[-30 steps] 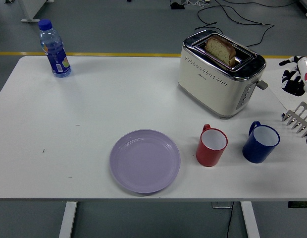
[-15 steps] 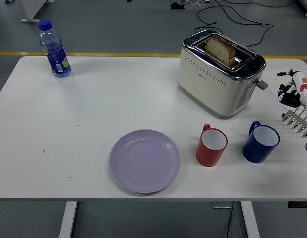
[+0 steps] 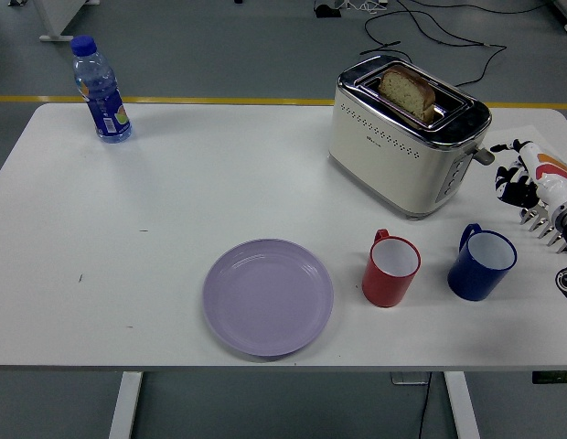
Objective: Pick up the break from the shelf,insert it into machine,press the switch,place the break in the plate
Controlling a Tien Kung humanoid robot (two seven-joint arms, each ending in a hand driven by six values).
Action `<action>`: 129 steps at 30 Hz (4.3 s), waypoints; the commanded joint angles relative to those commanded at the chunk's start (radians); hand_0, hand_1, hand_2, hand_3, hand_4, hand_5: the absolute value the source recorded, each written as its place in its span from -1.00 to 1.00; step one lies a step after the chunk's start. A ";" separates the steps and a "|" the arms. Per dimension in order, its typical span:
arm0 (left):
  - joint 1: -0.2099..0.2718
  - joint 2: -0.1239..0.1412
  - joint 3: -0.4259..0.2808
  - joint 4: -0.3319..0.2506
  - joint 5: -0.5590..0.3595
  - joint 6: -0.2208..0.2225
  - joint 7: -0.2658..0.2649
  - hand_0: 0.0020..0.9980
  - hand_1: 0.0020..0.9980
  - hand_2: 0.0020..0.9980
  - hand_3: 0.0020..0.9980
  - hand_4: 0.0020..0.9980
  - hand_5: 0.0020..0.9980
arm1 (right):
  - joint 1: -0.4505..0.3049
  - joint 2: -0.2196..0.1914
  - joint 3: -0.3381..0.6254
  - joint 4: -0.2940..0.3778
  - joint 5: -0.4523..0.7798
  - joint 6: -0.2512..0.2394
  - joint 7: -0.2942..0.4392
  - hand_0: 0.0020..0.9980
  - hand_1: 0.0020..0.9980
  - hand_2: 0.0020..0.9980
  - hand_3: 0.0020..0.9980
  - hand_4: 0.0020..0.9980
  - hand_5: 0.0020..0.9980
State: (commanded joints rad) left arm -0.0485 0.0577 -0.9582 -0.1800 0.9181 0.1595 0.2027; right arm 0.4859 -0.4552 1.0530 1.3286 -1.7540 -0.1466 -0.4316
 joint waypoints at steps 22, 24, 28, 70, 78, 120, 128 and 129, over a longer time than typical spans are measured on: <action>-0.001 0.000 0.008 0.000 -0.011 0.000 0.000 0.34 0.18 0.25 0.30 -0.25 1.00 | 0.001 0.012 -0.024 -0.027 0.009 0.015 -0.009 -0.66 -0.58 -0.34 0.62 -0.02 -0.94; -0.001 0.000 0.008 0.000 -0.011 0.000 0.000 0.34 0.18 0.25 0.30 -0.25 1.00 | 0.001 0.013 -0.025 -0.030 0.010 0.016 -0.009 -0.66 -0.58 -0.34 0.62 -0.02 -0.94; -0.001 0.000 0.009 0.000 -0.011 0.000 0.000 0.34 0.18 0.25 0.29 -0.25 1.00 | 0.003 0.019 -0.031 -0.043 0.013 0.016 -0.010 -0.66 -0.59 -0.34 0.62 -0.02 -0.93; -0.003 -0.001 -0.003 0.000 0.003 -0.001 0.003 0.34 0.18 0.25 0.29 -0.25 1.00 | -0.002 0.030 0.045 -0.108 -0.015 0.018 -0.018 -0.67 -0.59 -0.35 0.61 -0.02 -0.92; 0.001 -0.001 -0.008 0.000 0.011 -0.002 0.005 0.34 0.18 0.25 0.29 -0.25 1.00 | -0.017 0.019 0.103 -0.102 -0.018 0.018 -0.015 -0.67 -0.59 -0.35 0.61 -0.02 -0.93; -0.007 0.003 0.000 0.000 0.008 -0.005 0.004 0.34 0.18 0.25 0.30 -0.25 1.00 | 0.060 0.016 0.118 0.086 0.381 -0.168 0.395 0.81 0.69 0.83 0.84 0.48 -0.28; -0.012 0.005 0.005 0.000 0.002 -0.004 0.005 0.34 0.18 0.25 0.29 -0.25 1.00 | 0.228 0.046 0.037 0.019 0.299 -0.102 0.305 0.85 0.72 0.85 0.85 0.52 -0.32; -0.013 0.005 0.009 0.000 -0.003 -0.003 0.005 0.34 0.18 0.25 0.29 -0.25 1.00 | 0.257 0.053 0.019 0.000 0.275 -0.086 0.287 0.85 0.72 0.85 0.85 0.52 -0.32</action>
State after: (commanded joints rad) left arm -0.0611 0.0628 -0.9491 -0.1800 0.9153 0.1560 0.2073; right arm 0.7432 -0.4027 1.0720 1.3281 -1.4787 -0.2328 -0.1447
